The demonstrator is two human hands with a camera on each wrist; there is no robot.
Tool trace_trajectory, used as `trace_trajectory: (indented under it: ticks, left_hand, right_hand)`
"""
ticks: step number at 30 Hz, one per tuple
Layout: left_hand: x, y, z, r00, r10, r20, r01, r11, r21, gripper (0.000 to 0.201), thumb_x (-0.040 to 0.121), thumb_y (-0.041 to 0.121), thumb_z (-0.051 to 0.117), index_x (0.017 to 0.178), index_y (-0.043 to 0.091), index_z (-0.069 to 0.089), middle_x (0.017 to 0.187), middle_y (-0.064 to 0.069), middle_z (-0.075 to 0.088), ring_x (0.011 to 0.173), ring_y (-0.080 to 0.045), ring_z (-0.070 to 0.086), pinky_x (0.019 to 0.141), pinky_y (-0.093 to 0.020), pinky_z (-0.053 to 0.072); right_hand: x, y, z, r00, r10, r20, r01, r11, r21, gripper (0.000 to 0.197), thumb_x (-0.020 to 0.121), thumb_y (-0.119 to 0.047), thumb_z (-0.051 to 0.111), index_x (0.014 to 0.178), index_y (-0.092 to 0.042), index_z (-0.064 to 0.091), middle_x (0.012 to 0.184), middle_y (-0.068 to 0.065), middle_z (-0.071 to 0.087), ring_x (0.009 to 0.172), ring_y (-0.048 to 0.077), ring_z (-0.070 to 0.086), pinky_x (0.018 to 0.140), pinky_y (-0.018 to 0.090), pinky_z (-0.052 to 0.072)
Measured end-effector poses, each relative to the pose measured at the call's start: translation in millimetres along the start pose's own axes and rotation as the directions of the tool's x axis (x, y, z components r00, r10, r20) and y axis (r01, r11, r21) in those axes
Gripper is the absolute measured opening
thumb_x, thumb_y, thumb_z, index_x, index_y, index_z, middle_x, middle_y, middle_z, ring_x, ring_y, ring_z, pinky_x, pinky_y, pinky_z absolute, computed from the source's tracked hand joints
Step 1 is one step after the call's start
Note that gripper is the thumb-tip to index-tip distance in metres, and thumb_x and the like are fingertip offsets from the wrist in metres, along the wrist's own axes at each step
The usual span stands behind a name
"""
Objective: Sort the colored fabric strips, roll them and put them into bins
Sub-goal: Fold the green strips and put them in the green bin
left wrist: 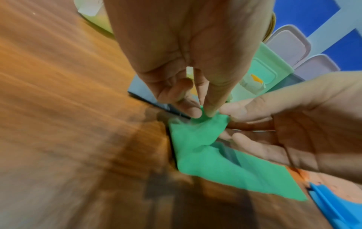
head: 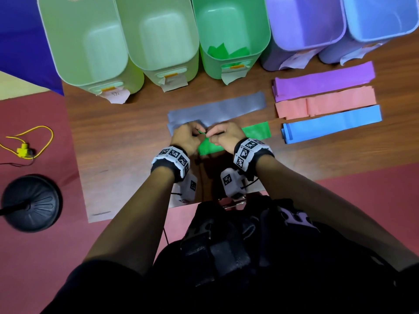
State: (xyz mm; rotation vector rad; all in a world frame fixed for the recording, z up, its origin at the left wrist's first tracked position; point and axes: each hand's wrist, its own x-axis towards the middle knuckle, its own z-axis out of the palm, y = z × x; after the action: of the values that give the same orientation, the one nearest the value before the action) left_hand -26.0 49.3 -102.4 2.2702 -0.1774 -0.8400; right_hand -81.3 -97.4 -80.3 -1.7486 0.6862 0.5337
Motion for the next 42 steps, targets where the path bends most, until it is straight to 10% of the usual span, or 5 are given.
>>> trace_trajectory:
  ticks: [15, 25, 42]
  left_hand:
    - [9.9, 109.8, -56.7, 0.957, 0.237, -0.169, -0.255, 0.963, -0.09, 0.01, 0.087, 0.011, 0.067, 0.085, 0.02, 0.066, 0.083, 0.007, 0.067, 0.081, -0.011, 0.062, 0.079, -0.021, 0.048]
    - [1.6, 156.3, -87.4, 0.906, 0.316, -0.282, -0.37, 0.915, -0.161, 0.006, 0.076, 0.019, 0.065, 0.078, 0.023, 0.068, 0.059, 0.012, 0.059, 0.057, -0.005, 0.052, 0.065, -0.022, 0.044]
    - [-9.9, 206.3, -97.8, 0.867, 0.396, -0.303, -0.477, 0.836, -0.271, 0.008, 0.086, 0.006, 0.069, 0.088, 0.014, 0.069, 0.073, 0.004, 0.063, 0.063, -0.002, 0.054, 0.071, -0.019, 0.046]
  right_hand:
    - [-7.9, -89.2, -76.0, 0.962, -0.214, -0.17, 0.234, 0.967, 0.104, 0.022, 0.081, 0.002, 0.063, 0.078, -0.019, 0.065, 0.069, 0.001, 0.063, 0.065, 0.017, 0.057, 0.069, 0.033, 0.048]
    - [-20.8, -121.3, -111.3, 0.912, -0.376, -0.166, 0.399, 0.906, 0.142, 0.012, 0.091, -0.024, 0.071, 0.081, -0.018, 0.07, 0.061, -0.013, 0.062, 0.06, 0.001, 0.056, 0.062, 0.023, 0.048]
    - [-49.3, -149.2, -149.7, 0.806, -0.516, -0.291, 0.573, 0.803, 0.164, 0.015, 0.084, -0.007, 0.075, 0.077, -0.02, 0.073, 0.073, -0.006, 0.07, 0.07, 0.002, 0.064, 0.073, 0.016, 0.049]
